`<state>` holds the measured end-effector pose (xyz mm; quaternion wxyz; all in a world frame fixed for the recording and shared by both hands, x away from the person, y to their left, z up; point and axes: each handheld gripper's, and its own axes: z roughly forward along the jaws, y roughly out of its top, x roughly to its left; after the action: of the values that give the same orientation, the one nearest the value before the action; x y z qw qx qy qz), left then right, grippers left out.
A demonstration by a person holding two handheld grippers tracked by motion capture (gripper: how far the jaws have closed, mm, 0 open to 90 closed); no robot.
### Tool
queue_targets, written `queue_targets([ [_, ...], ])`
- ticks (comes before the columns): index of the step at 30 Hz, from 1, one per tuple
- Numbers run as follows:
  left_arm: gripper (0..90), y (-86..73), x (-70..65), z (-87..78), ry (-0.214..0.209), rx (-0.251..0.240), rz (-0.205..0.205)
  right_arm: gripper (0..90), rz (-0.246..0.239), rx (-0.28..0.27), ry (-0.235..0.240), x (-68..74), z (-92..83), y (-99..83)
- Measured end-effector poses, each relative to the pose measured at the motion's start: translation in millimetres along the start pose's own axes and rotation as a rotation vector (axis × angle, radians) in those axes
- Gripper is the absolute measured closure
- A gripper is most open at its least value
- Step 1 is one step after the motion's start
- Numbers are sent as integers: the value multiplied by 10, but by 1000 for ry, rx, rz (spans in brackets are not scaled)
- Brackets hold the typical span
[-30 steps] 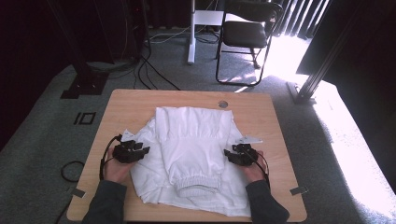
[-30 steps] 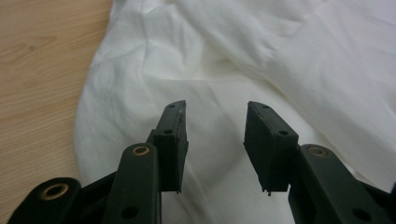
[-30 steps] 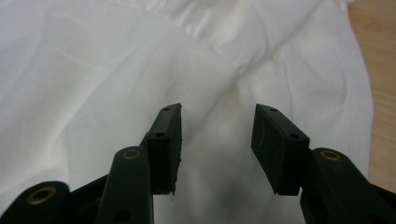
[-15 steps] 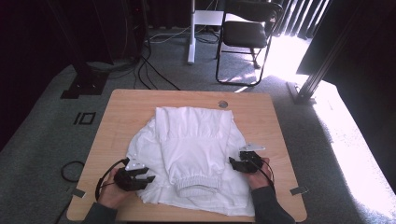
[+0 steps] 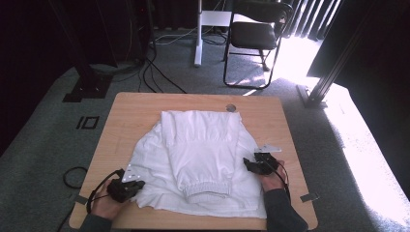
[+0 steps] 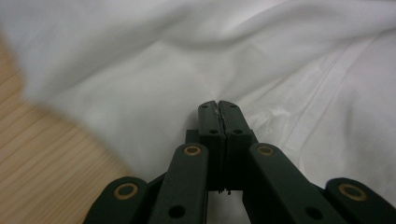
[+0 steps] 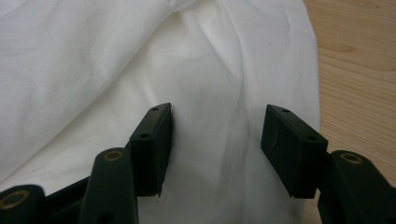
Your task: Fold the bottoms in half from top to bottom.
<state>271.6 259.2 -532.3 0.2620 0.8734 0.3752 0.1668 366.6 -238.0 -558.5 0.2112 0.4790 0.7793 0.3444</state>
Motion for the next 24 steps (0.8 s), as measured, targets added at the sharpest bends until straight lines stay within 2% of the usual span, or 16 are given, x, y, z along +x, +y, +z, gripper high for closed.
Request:
queue_targets([
  [2,900,-145,134,-72,-7,-19,-71,432,2,-3,-1,-21,2,-2],
  [4,900,-245,210,-133,14,-22,-100,432,5,-7,-5,-49,5,-3],
  [5,900,-289,245,-170,11,-33,-121,431,7,-9,-3,-56,8,-4],
  [6,900,-320,262,-198,15,-41,-130,432,7,-10,-4,-64,9,-4],
  [7,900,-340,260,-214,5,-51,-123,431,9,-11,-4,-68,11,-4],
  [9,897,-340,234,-234,-52,-102,-108,432,11,-11,-5,-68,13,-2],
  [10,835,-317,215,-238,-51,-117,-103,432,16,-7,-5,-67,14,6],
  [11,764,-277,202,-241,-37,-125,-91,433,18,4,-9,-64,13,18],
  [13,684,-152,209,-237,-2,-164,-91,449,27,23,-19,-44,16,55],
  [17,598,221,332,-120,60,-233,-113,469,44,-13,-37,-33,23,159],
  [19,595,383,415,-36,59,-248,-123,467,67,-55,-24,-51,25,255],
  [22,556,655,546,142,47,-262,-151,431,117,-74,23,-92,75,400],
  [24,520,826,608,261,39,-278,-170,397,128,-78,36,-82,119,481],
])
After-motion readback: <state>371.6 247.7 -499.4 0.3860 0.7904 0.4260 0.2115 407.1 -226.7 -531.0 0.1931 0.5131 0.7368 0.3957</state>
